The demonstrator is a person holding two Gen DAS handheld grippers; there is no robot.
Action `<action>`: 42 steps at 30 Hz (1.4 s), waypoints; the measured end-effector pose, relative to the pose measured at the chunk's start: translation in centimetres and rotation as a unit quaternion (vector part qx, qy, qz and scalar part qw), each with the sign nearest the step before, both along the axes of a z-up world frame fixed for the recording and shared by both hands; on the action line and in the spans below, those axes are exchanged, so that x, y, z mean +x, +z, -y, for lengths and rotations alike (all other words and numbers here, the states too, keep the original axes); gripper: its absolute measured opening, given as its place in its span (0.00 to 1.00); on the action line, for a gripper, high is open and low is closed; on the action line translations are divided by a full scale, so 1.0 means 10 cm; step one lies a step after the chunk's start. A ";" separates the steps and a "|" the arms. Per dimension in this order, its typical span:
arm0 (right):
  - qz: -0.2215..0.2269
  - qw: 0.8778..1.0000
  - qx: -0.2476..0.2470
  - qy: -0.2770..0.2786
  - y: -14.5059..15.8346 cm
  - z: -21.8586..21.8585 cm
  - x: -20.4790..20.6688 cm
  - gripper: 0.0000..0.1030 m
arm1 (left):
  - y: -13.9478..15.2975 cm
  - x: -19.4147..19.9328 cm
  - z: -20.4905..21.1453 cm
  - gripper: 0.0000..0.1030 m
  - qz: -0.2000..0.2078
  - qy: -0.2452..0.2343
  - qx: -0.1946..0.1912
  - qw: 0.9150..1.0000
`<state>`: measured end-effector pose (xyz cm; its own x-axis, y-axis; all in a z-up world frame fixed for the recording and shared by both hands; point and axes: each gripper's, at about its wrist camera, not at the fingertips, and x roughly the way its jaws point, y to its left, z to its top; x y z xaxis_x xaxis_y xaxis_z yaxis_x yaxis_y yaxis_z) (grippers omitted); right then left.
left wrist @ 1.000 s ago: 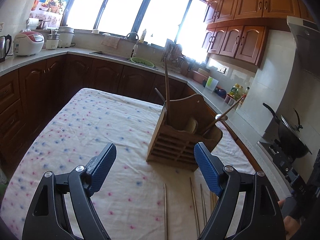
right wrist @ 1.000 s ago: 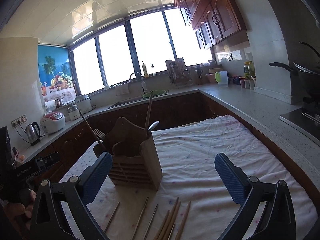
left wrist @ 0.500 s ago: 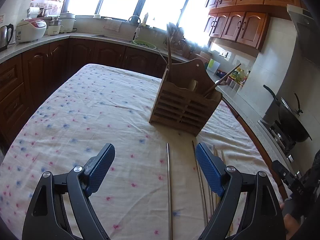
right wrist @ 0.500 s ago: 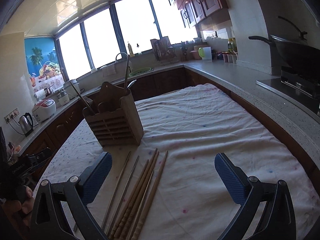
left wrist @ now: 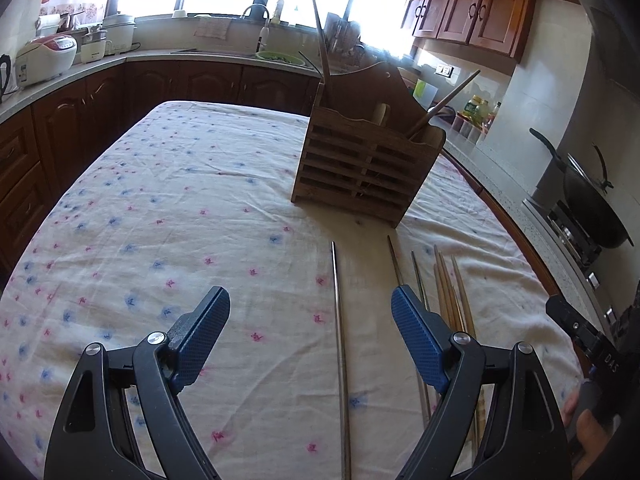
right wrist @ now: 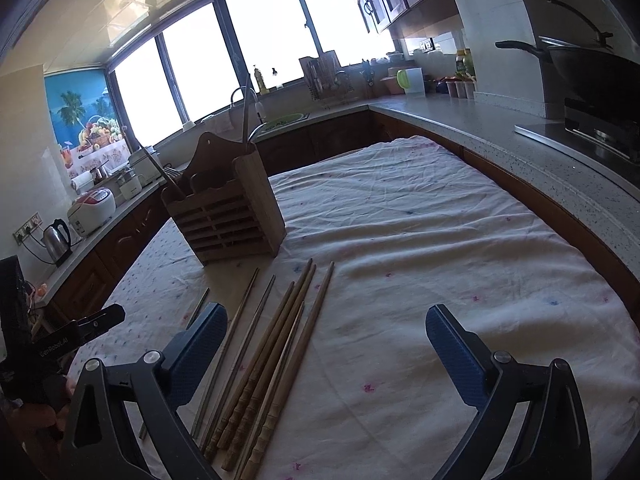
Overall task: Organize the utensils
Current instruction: 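Close the left tool on a metal chopstick while the right tool grasps a wooden chopstick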
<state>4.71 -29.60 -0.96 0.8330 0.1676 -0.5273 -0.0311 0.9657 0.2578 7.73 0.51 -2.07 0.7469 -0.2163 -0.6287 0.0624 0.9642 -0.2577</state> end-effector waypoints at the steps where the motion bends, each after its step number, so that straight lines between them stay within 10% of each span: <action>1: -0.003 1.000 0.000 0.002 -0.01 -0.01 0.02 0.91 | -0.01 0.01 0.01 0.82 -0.003 -0.003 0.001 1.000; 7: -0.034 0.999 0.011 0.008 -0.10 -0.02 0.15 0.71 | -0.07 0.12 0.12 0.81 -0.026 -0.021 0.005 0.999; 22: -0.108 0.993 0.031 0.021 -0.30 -0.02 0.78 0.40 | -0.29 0.77 0.43 0.35 -0.108 -0.080 0.046 0.990; 35: -0.145 0.988 -0.055 0.020 -0.53 -0.23 1.35 0.28 | -0.39 1.07 0.60 0.26 -0.123 -0.092 0.079 0.985; 42: -0.146 0.983 -0.101 0.035 -0.54 -0.37 1.41 0.11 | -0.41 1.09 0.70 0.04 -0.107 -0.098 0.119 0.982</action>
<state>18.83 -25.87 -6.33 0.6304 0.0865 -0.7714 -0.0531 0.9963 0.0683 18.60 -6.44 -6.12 0.5507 -0.1711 -0.8170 0.2220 0.9735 -0.0542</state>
